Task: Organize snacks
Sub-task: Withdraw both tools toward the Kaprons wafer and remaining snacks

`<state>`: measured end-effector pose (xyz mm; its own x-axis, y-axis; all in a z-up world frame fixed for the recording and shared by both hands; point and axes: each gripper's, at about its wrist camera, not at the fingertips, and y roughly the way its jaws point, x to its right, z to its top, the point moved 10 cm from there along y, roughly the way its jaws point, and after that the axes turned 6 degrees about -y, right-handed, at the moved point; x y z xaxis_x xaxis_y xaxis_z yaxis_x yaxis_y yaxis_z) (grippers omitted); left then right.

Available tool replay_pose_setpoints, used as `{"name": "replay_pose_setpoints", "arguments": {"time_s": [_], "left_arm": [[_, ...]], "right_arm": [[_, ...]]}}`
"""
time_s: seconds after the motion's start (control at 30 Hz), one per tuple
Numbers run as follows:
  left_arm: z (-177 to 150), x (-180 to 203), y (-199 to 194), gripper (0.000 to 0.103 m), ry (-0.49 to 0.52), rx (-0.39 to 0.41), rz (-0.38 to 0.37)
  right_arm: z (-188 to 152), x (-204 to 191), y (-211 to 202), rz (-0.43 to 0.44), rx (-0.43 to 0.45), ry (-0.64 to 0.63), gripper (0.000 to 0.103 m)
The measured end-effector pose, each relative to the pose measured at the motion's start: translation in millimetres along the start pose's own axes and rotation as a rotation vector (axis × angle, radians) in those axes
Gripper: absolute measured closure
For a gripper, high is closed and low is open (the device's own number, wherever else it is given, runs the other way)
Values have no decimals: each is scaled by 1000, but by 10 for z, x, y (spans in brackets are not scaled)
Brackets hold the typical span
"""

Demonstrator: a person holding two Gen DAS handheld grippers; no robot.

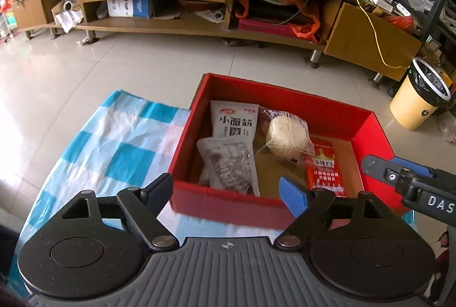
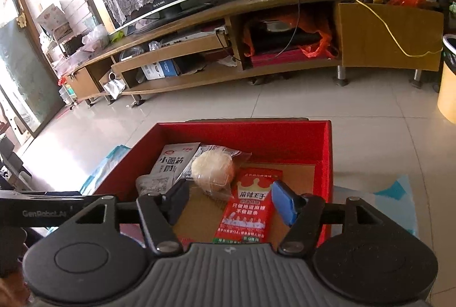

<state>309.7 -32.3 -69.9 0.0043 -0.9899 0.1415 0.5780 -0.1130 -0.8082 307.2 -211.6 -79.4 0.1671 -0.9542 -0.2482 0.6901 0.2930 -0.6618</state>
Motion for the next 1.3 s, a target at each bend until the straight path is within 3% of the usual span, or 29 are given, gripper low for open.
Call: {"name": "replay_pose_setpoints", "arguments": {"time_s": [0.27,0.6,1.13,1.3], "left_arm": [[-246,-159,-190,15,0,-21,19],[-845,-416,-46,14,-2,-160,70],[-1155,-390,242,13,40,-219,110],[-1155,-404,223,19,50,-221,125]], "right_arm": [[-180,-10,-226,7,-17,-9,40],[-439,56,-503,-6,-45,-9,40],[-800,-85,-841,43,-79,-16,40],[-962,-167,-942,60,-107,-14,40]]}}
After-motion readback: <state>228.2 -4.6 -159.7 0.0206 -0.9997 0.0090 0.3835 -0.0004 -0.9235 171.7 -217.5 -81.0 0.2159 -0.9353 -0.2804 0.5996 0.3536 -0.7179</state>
